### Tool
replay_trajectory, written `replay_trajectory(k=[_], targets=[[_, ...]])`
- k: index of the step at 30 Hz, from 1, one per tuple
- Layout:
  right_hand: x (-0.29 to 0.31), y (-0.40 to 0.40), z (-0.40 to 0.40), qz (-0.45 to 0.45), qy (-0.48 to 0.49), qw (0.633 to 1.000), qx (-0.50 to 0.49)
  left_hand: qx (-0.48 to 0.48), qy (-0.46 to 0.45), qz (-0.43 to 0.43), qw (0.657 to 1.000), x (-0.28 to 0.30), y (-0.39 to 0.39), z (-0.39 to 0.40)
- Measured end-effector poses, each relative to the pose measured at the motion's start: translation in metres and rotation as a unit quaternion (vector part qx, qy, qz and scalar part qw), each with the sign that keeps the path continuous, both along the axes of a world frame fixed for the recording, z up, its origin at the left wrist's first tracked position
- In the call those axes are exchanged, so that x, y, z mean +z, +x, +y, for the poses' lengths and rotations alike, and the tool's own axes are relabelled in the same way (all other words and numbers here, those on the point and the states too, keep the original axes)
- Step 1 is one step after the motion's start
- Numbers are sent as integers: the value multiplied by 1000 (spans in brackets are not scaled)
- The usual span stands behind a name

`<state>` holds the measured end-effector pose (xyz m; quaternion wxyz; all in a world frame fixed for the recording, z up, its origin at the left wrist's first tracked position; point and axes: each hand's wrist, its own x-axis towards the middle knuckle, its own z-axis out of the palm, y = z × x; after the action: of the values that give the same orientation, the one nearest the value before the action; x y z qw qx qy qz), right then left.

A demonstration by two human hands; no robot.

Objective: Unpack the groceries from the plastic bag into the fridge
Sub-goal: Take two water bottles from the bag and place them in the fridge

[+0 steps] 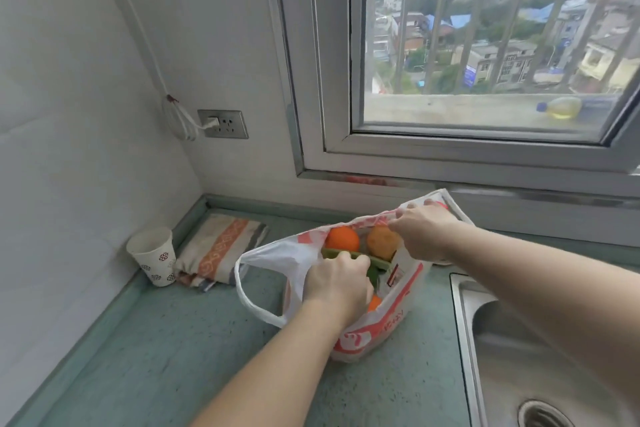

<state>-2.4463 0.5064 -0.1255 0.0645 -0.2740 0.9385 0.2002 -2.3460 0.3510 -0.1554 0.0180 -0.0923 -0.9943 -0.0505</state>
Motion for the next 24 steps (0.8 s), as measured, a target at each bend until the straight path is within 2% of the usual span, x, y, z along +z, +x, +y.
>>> replay_trajectory(k=[5, 12, 16, 20, 22, 24], targets=[[-7, -20, 9, 12, 92, 996, 14, 19, 17, 9, 1000, -2, -1, -6], [-21, -23, 19, 2, 216, 975, -52, 36, 10, -8, 999, -2, 4, -3], [-48, -29, 28, 4, 164, 986, -40, 38, 3, -10, 999, -2, 6, -6], [-85, -26, 33, -110, 17, 988, -102, 34, -7, 8, 999, -4, 6, -5], [-94, -25, 31, -146, -13, 982, -118, 40, -6, 8, 999, -6, 5, -6], [-99, -27, 33, -135, -9, 985, -106, 41, -3, 8, 999, -6, 4, -6]])
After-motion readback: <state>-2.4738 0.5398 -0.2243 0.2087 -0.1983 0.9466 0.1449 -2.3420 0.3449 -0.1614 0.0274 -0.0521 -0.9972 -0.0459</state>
